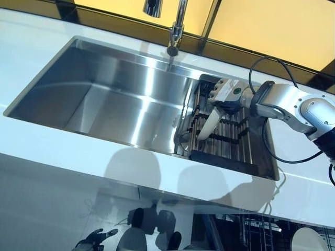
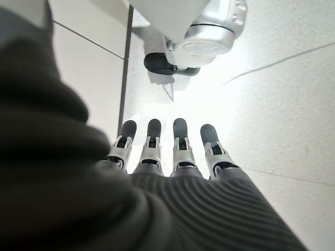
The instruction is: Take plates into dishwasher
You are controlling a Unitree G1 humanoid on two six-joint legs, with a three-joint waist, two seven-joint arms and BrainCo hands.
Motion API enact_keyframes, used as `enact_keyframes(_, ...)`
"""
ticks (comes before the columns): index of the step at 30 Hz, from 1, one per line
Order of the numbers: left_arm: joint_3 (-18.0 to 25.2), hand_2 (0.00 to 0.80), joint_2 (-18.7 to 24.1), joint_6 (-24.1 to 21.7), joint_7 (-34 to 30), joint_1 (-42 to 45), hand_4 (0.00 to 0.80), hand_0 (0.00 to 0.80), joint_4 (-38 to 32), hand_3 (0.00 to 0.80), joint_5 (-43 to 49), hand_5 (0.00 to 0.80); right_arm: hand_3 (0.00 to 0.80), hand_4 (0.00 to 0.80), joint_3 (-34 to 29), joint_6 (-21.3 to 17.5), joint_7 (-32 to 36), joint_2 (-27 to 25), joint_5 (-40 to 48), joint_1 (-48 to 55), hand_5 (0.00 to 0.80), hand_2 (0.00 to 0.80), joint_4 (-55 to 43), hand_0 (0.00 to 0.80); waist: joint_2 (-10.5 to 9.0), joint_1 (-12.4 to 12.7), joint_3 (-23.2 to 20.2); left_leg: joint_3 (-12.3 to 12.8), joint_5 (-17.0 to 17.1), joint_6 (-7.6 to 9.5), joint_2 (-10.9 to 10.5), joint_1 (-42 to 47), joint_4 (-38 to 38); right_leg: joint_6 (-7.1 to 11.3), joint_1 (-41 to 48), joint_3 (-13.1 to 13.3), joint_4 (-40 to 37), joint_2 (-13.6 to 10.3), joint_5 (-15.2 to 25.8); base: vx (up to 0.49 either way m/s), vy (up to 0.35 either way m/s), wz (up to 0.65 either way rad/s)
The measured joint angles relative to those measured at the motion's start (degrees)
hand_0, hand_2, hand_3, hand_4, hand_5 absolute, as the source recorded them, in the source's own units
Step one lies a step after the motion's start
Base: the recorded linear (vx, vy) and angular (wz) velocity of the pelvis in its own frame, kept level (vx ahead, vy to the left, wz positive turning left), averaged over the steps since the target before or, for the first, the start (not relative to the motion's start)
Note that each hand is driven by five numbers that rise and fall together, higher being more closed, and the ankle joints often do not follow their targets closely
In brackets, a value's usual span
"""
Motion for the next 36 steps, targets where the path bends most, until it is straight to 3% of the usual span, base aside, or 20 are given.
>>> enact_keyframes(8, 0.0, 0.0, -0.6, 0.2, 0.1, 1.0, 0.0, 0.0, 0.0, 0.0, 0.8, 0.0, 0.8, 0.8, -3.1, 6.5, -5.5, -2.8, 3.3, 0.0, 0.8, 0.8, 6.3, 0.8, 0.13, -2.8, -2.8, 2.8, -0.8, 0.12, 0.4, 2.0, -0.1, -0.02, 0.7, 2.7, 0.0, 0.0, 0.1, 0.045, 0.018, -0.18)
enact_keyframes(19, 0.0, 0.0, -1.1, 1.3, -0.6, 2.1, 0.0, 0.0, 0.0, 0.0, 3.3, 0.0, 0.8, 0.8, -10.3, 15.9, -10.0, -9.4, 15.7, 5.0, 0.8, 0.8, 8.8, 0.8, 0.79, -7.6, -5.5, 8.0, -2.1, 0.09, 1.3, 4.8, -0.1, -0.13, 0.9, 8.0, 0.0, 0.1, 0.6, 0.061, 0.011, -0.25)
enact_keyframes(27, -0.2, 0.0, -0.9, 1.4, -2.0, 2.5, 0.0, 0.0, 0.0, 0.0, 4.7, 0.0, 0.8, 0.8, -23.6, 22.6, -10.2, -12.9, 27.8, 18.3, 0.8, 0.8, 9.0, 0.8, 1.19, -11.2, -6.3, 11.4, -2.7, -0.09, 2.1, 5.1, -0.3, -0.28, -0.6, 12.1, 0.0, 0.6, 1.4, 0.012, -0.016, -0.25)
enact_keyframes(36, -1.3, 0.0, -0.9, 1.6, -2.8, 2.3, 0.0, 0.0, 0.0, 0.0, 5.5, 0.0, 0.8, 0.8, -33.4, 25.2, -8.5, -14.9, 34.3, 31.3, 0.8, 0.8, 11.6, 0.8, 2.03, -16.0, -6.1, 15.9, -3.8, -0.27, 3.1, 6.0, -0.4, -0.23, -2.3, 16.5, -0.2, 1.3, 2.3, -0.005, -0.014, -0.26)
